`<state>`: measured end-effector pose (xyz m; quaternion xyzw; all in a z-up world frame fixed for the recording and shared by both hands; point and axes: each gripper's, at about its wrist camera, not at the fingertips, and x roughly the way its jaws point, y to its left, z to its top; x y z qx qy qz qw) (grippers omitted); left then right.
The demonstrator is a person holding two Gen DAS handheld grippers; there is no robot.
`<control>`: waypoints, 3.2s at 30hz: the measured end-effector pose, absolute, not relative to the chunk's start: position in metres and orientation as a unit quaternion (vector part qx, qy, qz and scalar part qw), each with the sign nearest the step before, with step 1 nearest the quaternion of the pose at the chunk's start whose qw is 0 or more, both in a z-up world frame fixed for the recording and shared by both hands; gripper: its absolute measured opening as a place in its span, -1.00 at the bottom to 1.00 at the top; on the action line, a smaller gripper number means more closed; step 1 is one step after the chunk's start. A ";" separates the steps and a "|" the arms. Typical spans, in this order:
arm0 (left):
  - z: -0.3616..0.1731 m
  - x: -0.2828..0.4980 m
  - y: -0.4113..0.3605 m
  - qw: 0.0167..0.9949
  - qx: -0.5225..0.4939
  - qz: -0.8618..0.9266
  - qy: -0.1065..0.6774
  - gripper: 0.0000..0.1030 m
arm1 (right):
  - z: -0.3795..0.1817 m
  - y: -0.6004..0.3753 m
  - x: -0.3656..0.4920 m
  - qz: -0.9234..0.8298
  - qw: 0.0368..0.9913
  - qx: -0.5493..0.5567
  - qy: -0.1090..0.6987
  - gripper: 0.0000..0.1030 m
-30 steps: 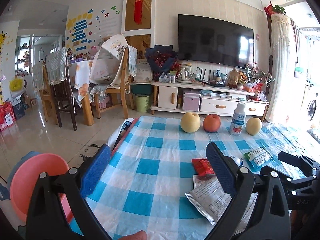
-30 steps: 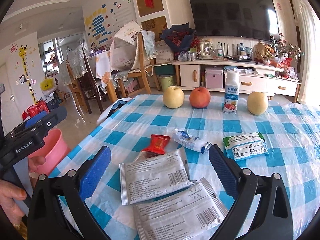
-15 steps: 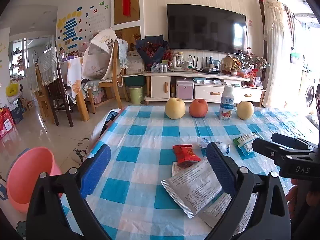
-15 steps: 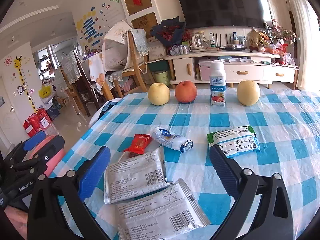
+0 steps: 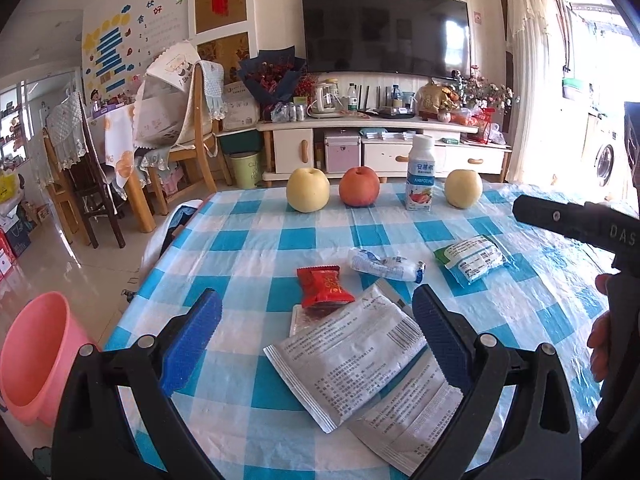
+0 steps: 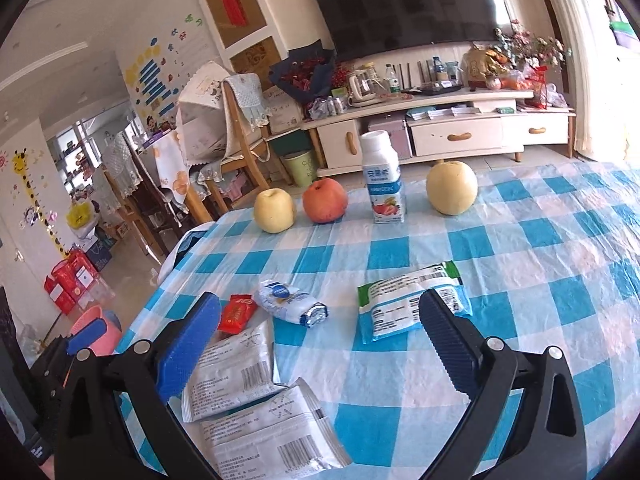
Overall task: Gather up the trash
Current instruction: 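Move both tools back over the table toward the remaining packets, then grasp the red candy packet with the left gripper, then grasp the white-and-green packet with the right gripper while the left holds the candy, then carry both packets over the pink bucket and open both grippers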
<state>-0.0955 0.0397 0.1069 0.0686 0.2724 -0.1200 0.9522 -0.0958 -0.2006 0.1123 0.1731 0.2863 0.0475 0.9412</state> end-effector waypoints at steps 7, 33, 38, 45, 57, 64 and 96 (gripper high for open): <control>0.093 -0.083 0.024 0.937 0.086 -0.145 0.305 0.87 | 0.104 -0.248 -0.088 0.020 0.927 0.215 0.305 0.91; 0.032 0.042 0.005 0.889 0.066 -0.096 0.443 0.39 | 0.039 -0.278 -0.003 -0.026 0.896 0.167 0.412 0.91; 0.024 0.053 -0.003 0.882 0.078 -0.094 0.455 0.06 | 0.025 -0.263 0.013 -0.025 0.893 0.112 0.435 0.91; 0.019 0.056 -0.006 0.884 0.074 -0.086 0.454 -0.17 | 0.013 -0.242 0.023 -0.005 0.888 0.069 0.455 0.91; 0.028 0.044 -0.001 0.891 0.045 -0.101 0.441 -0.35 | 0.009 -0.223 0.023 0.003 0.886 0.018 0.463 0.82; 0.028 0.035 0.000 0.892 0.045 -0.111 0.437 -0.36 | 0.012 -0.220 0.018 0.017 0.890 0.015 0.455 0.44; 0.088 -0.060 0.076 0.912 -0.013 -0.121 0.392 -0.36 | 0.055 -0.208 -0.041 0.027 0.926 0.059 0.372 0.33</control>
